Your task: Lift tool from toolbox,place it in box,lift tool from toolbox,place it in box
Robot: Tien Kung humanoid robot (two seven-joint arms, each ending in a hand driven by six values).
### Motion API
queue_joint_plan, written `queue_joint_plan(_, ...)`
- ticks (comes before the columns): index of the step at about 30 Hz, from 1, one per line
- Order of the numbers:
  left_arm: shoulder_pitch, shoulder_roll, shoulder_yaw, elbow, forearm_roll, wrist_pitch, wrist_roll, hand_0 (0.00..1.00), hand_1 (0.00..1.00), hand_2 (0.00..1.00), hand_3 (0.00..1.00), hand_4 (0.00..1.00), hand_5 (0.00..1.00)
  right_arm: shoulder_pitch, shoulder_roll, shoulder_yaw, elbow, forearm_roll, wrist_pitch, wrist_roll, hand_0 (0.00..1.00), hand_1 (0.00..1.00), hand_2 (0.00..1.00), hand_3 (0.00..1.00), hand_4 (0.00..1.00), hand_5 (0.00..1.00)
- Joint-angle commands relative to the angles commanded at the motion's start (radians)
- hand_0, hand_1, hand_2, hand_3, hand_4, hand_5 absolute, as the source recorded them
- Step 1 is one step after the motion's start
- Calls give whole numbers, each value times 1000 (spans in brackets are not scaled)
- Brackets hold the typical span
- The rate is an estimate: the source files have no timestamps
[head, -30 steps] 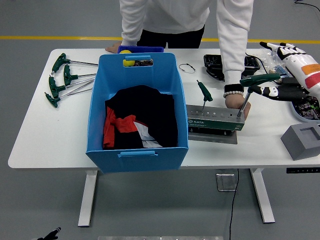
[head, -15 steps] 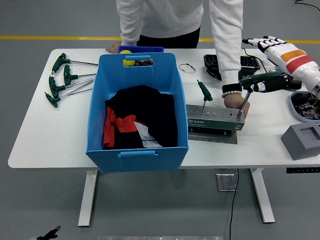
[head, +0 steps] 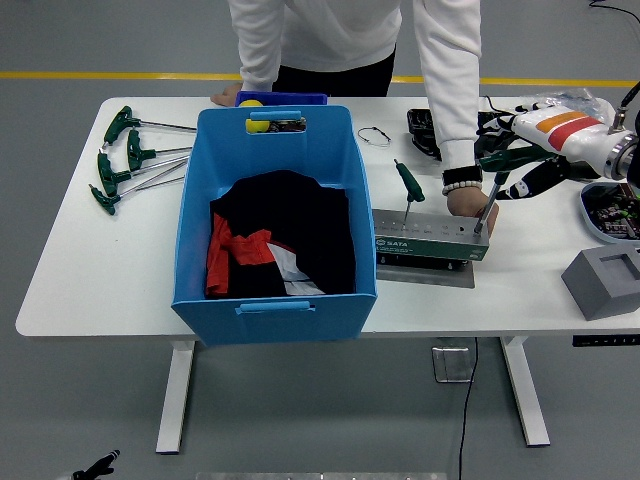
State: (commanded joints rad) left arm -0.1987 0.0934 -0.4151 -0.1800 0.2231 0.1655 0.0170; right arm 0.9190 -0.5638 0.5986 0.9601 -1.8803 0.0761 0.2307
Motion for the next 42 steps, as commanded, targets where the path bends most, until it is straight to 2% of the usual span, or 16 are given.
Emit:
queue_joint_plan(4,-3,0,11,0,-8,0,-1,888,916,894,651,763,568,34,15,-33,-47,-3,-1,-2,730,594,546,739,998,310)
queue_joint_plan(5,-3,1,13,0,-10,-1,-2,887,916,894,651,763,567,38,16,-36,-53,-3,-3,-1,584,492,459,661,998,308)
queue_joint_plan(10,-3,1,14,0,-10,1,-2,887,916,894,651,763,567,51,19,-47,-79,-2,2,0,584,492,459,661,998,308)
queue_joint_plan(11,-3,1,15,0,-11,1,-3,890,917,893,650,763,567,52,20,-48,-83,-3,4,-1,499,395,372,545,998,297)
queue_joint_plan(16,-1,2,20,0,-15,2,-3,890,917,893,650,763,567,53,21,-57,-94,-7,26,-9,499,395,372,545,998,297)
queue_joint_plan(17,0,2,19,0,-13,2,-3,892,918,894,650,764,565,53,21,-59,-97,-9,31,-11,467,365,348,486,998,278)
queue_joint_plan(22,1,2,20,0,-12,3,-3,892,918,894,650,764,565,51,23,-61,-114,-12,52,-20,467,365,348,486,998,278)
queue_joint_plan(23,1,2,20,0,-13,3,-3,896,918,893,650,764,564,51,22,-62,-114,-12,53,-21,465,353,336,447,998,284)
queue_joint_plan(28,3,2,17,0,-7,3,-1,896,918,893,650,764,564,53,23,-69,-119,-10,52,-20,465,353,336,447,998,284)
queue_joint_plan(29,4,2,17,0,-6,3,-1,895,919,892,648,764,564,53,23,-70,-119,-9,53,-21,444,315,299,379,998,285)
queue_joint_plan(40,2,3,22,0,-11,1,-3,895,920,892,648,764,564,62,24,-77,-107,2,68,-28,418,275,272,358,998,293)
queue_joint_plan(41,1,3,22,0,-11,1,-3,892,918,893,649,764,564,64,24,-77,-105,1,69,-29,376,240,247,331,998,303)
queue_joint_plan(42,0,4,23,0,-12,1,-4,892,918,893,649,764,564,67,24,-77,-103,1,72,-31,376,240,247,331,998,303)
